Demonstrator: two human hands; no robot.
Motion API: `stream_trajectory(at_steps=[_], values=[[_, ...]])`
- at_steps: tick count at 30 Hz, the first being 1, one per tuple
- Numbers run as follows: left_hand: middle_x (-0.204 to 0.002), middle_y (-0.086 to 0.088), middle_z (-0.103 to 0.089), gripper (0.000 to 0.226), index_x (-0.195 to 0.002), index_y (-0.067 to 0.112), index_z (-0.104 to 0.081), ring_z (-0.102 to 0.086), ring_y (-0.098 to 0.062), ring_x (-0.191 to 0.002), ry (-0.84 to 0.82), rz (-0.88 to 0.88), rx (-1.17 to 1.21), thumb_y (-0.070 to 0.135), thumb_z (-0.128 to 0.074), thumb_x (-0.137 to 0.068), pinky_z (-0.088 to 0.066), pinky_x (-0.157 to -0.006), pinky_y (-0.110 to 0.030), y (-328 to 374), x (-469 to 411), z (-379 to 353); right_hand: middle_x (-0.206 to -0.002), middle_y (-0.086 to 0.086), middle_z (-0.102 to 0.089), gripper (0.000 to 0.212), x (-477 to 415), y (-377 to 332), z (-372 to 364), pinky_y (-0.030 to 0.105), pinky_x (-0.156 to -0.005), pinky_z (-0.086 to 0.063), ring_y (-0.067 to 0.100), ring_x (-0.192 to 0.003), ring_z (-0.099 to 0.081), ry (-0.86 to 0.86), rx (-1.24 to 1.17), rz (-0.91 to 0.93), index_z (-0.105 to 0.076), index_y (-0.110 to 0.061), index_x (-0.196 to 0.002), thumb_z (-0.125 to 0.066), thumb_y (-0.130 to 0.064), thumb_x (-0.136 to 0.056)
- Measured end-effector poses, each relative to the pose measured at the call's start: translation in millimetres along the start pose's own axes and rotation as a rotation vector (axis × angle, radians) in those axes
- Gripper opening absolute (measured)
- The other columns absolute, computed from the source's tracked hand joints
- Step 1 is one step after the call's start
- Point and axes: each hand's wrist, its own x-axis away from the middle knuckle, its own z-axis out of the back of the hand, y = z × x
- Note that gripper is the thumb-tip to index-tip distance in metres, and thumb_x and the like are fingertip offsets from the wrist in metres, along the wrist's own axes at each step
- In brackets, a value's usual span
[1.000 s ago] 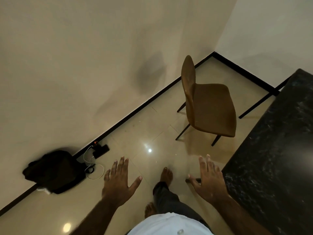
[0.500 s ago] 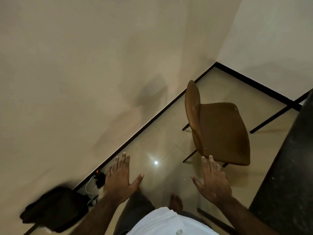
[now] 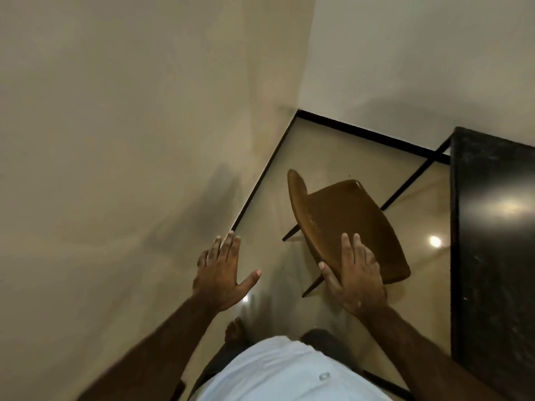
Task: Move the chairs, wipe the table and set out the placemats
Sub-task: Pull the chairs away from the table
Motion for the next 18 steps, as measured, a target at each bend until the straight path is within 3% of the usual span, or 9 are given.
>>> stream_trajectory(at_steps=[3, 8, 18], values=[[-0.182, 0.000, 0.020, 0.112, -0.174, 0.024, 0.012, 0.010, -0.029, -0.169, 0.005, -0.132, -0.053, 0.095, -0.020, -0.093, -0.008, -0.132, -0.060, -1.6, -63.7, 39.0, -0.181, 0.018, -0.016, 0.103, -33.4, -17.0, 22.3, 0.063, -0.123, -0.038, 0.043, -0.162, -0.028, 0.083, -0.023, -0.076, -0.010, -0.020, -0.176, -0.024, -0.087, -0.099], [-0.183, -0.001, 0.015, 0.114, -0.174, 0.024, 0.010, 0.006, -0.031, -0.169, 0.066, -0.254, -0.081, 0.096, -0.016, -0.090, -0.009, -0.132, -0.061, 34.9, -152.0, 88.8, -0.183, 0.015, -0.008, 0.102, -84.6, -22.9, 49.0, 0.062, -0.127, -0.032, 0.041, -0.164, -0.020, 0.172, -0.084, -0.192, -0.002, -0.021, -0.176, -0.025, -0.085, -0.100], [-0.183, 0.000, 0.013, 0.112, -0.175, 0.025, 0.007, 0.007, -0.030, -0.169, 0.039, -0.458, -0.151, 0.096, -0.020, -0.091, -0.008, -0.132, -0.063, 127.0, -265.8, 114.5, -0.183, 0.016, -0.007, 0.101, -143.9, 25.1, 56.8, 0.061, -0.129, -0.031, 0.042, -0.165, -0.019, 0.188, -0.207, -0.422, -0.003, -0.022, -0.176, -0.029, -0.084, -0.101]])
